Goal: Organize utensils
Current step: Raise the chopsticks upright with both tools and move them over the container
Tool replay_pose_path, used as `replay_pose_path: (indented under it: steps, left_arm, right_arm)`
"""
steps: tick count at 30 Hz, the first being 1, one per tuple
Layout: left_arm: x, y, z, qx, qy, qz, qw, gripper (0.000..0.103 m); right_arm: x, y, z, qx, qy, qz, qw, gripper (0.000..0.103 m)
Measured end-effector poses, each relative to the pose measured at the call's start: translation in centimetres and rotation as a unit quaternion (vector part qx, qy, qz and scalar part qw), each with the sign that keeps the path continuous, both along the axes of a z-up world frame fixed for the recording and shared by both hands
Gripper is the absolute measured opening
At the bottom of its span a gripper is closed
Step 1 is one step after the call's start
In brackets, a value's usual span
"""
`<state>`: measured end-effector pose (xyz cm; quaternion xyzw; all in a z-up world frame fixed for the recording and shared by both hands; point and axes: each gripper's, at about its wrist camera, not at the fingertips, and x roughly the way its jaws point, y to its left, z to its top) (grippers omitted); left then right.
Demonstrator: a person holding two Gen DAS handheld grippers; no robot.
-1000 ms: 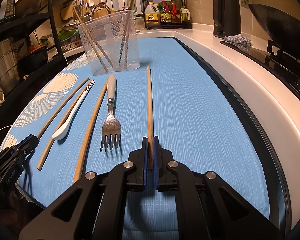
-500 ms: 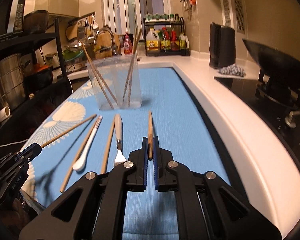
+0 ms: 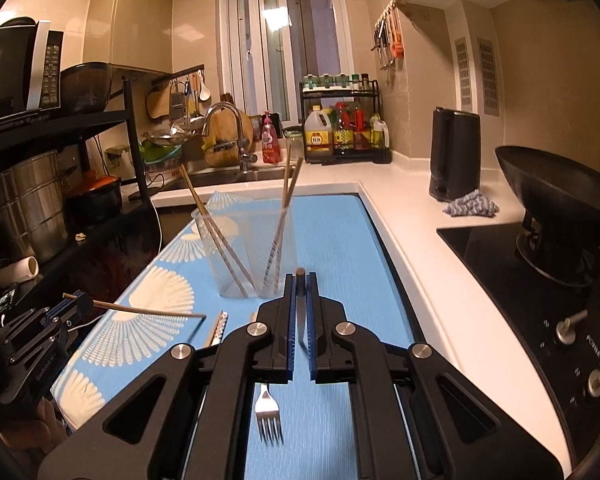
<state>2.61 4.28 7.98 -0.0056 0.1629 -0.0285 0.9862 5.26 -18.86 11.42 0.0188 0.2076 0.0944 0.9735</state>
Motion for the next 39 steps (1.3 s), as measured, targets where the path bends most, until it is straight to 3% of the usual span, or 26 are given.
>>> replay_pose_path:
  steps: [5,13,30,39]
  left_arm:
    - [1.3,0.6,2.8,-0.007,-0.004,-0.012,0.9999,0.005]
    - [3.9,1.2,6.5,-0.023,0.025,-0.029,0.999,0.005]
    - [7.7,0.9,8.8,-0.032,0.077,-0.044,0.9955,0.005]
    - [11.4,2.2,14.2,-0.055,0.064,-0.057,0.9948,0.005]
  right_arm:
    - [1.3,0.4,2.4,-0.008,-0.007,0.004,1.0,0.005]
    - [2.7,1.2,4.9,-0.005,-0.016,0.015,1.0,0.005]
    - [6.0,2.8,7.6,-0.002,-0.015,0.038,0.999,0.005]
    - [9.2,3.7,12.9,0.012,-0.05,0.058,0.997,0.005]
